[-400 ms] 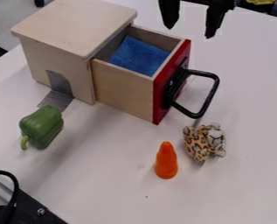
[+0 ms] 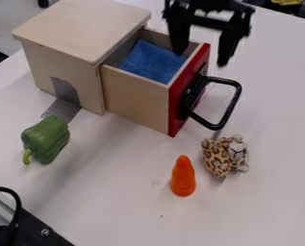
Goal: Take the orange thing inside the drawer
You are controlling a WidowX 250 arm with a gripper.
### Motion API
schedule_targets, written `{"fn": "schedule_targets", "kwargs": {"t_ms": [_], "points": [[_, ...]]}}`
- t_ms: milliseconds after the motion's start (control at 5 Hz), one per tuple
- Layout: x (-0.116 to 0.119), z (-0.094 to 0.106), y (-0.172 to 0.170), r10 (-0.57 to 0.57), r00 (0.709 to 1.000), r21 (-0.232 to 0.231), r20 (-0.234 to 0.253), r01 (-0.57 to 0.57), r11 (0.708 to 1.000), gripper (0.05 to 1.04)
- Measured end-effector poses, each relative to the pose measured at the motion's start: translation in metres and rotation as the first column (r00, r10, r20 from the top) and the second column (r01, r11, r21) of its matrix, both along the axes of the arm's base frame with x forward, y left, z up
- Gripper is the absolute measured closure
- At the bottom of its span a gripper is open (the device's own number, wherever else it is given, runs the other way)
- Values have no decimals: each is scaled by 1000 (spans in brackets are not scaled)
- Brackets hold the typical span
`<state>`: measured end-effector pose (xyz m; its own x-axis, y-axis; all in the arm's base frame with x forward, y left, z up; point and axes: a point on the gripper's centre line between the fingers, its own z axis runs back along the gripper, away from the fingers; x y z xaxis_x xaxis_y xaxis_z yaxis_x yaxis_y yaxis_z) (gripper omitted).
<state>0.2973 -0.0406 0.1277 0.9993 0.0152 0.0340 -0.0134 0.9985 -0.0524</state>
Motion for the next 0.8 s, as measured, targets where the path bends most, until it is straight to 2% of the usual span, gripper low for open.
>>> {"fn": "schedule_targets", "kwargs": {"t_ms": [200,400,600,800], "points": [[-32,2,-32,-63,997,-17,33,63,998,88],[-65,-2,-48,-104,994,1,40,104,995,88],[-86,-25,-49,-116,993,31,22,115,993,88],[-96,-40,-50,-139,990,89,-3,139,986,88]]}}
